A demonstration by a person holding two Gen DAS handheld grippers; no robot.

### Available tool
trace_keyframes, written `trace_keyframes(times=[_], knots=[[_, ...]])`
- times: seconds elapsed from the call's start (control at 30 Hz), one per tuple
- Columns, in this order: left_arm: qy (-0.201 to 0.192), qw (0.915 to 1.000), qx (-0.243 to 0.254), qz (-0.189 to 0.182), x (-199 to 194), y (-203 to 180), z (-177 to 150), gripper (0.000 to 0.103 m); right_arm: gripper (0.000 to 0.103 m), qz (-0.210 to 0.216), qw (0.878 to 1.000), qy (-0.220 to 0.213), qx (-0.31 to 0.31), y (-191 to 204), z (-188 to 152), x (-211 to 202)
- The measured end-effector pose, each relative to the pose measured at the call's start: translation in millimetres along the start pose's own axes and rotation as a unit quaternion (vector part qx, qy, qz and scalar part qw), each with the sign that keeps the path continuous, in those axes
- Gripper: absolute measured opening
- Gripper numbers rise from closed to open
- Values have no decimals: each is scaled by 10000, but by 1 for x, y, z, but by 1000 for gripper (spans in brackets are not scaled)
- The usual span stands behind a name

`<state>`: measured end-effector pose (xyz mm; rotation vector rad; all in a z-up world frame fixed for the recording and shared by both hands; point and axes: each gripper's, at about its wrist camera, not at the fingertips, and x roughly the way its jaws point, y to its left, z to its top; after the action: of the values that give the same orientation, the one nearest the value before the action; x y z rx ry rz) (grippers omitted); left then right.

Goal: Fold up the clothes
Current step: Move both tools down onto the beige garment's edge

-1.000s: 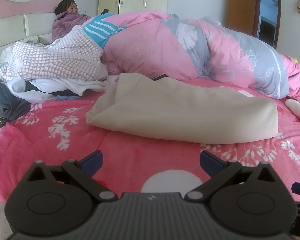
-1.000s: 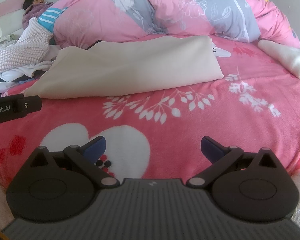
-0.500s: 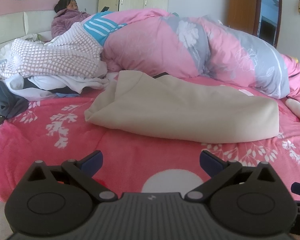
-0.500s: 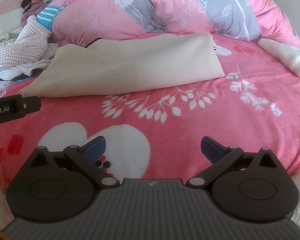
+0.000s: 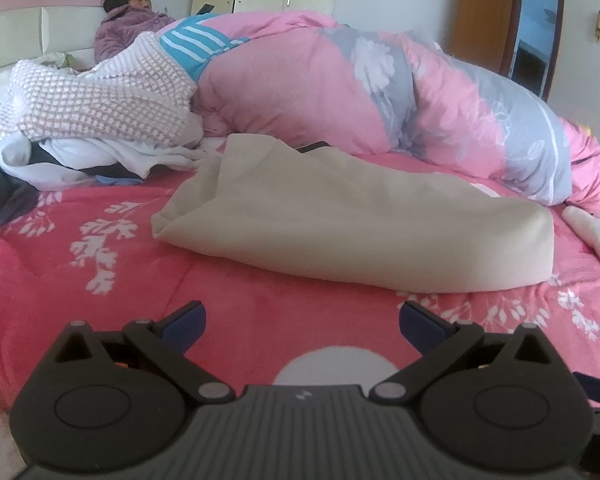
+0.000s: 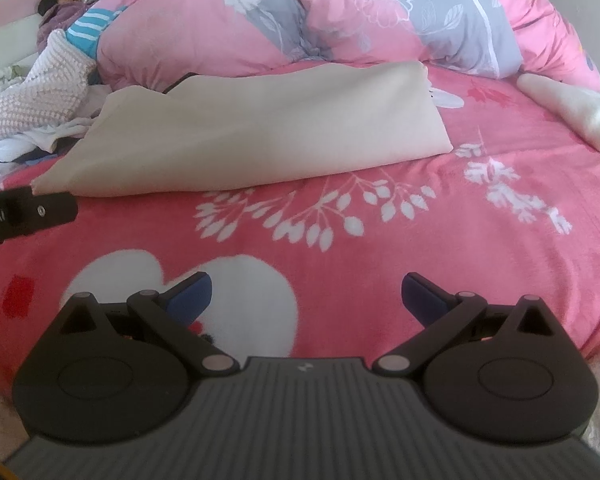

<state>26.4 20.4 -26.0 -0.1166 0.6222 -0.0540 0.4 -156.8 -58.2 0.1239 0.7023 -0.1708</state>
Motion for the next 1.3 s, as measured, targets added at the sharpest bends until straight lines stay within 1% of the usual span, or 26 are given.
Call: trace_keyframes(times=[0.1, 0.2, 0.3, 0.37, 0.5, 0.57, 0.63, 0.7, 0.77, 0.83, 0.87, 0.93, 0.97, 1.03, 1.1, 1.17, 1.2, 1.3], knots=[[-110, 9999, -16, -66, 5, 1, 5, 103, 102, 61, 10000, -38, -3, -5, 1, 5], [-284, 9994, -90, -197, 12, 6, 18, 103, 102, 238, 9993, -264, -104, -11, 6, 7], [-492, 9983, -138, -289, 24, 11, 38, 103, 102, 334, 9971, -630, -279, -19, 16, 5], [-602, 9977, -145, -263, 34, 15, 51, 103, 102, 363, 9948, -878, -364, -26, 26, 4], [-734, 9970, 118, -205, 63, 21, 75, 103, 102, 394, 9904, -1259, -406, -42, 54, 9], [-693, 9970, 313, -162, 82, 23, 84, 103, 102, 421, 9886, -1392, -400, -48, 69, 16], [-572, 9971, 481, -140, 103, 26, 90, 103, 102, 486, 9861, -1525, -442, -53, 85, 24], [-398, 9976, 535, -162, 122, 31, 91, 103, 102, 478, 9838, -1654, -497, -56, 103, 36], [-224, 9984, 473, -229, 138, 38, 89, 102, 102, 412, 9832, -1713, -474, -59, 119, 48], [-70, 9988, 347, -344, 149, 47, 86, 96, 102, 400, 9853, -1609, -408, -63, 137, 66], [10, 9988, 276, -403, 152, 50, 85, 94, 102, 385, 9874, -1496, -342, -64, 145, 75], [172, 9984, 135, -520, 158, 57, 82, 88, 102, 354, 9910, -1270, -210, -67, 161, 95], [252, 9980, 64, -579, 162, 61, 81, 87, 102, 381, 9924, -1160, -121, -66, 167, 103], [360, 9971, -27, -670, 166, 66, 78, 84, 102, 699, 9922, -1037, 18, -61, 171, 113], [341, 9970, 0, -700, 165, 68, 77, 82, 102, 884, 9904, -1066, -23, -52, 172, 117], [353, 9967, 24, -733, 165, 69, 75, 79, 102, 813, 9901, -1146, -14, -44, 173, 121], [375, 9965, 25, -753, 164, 69, 74, 78, 102, 814, 9905, -1110, 53, -42, 174, 125], [433, 9954, 49, -848, 162, 67, 69, 77, 102, 1259, 9892, -681, 308, -37, 173, 134]])
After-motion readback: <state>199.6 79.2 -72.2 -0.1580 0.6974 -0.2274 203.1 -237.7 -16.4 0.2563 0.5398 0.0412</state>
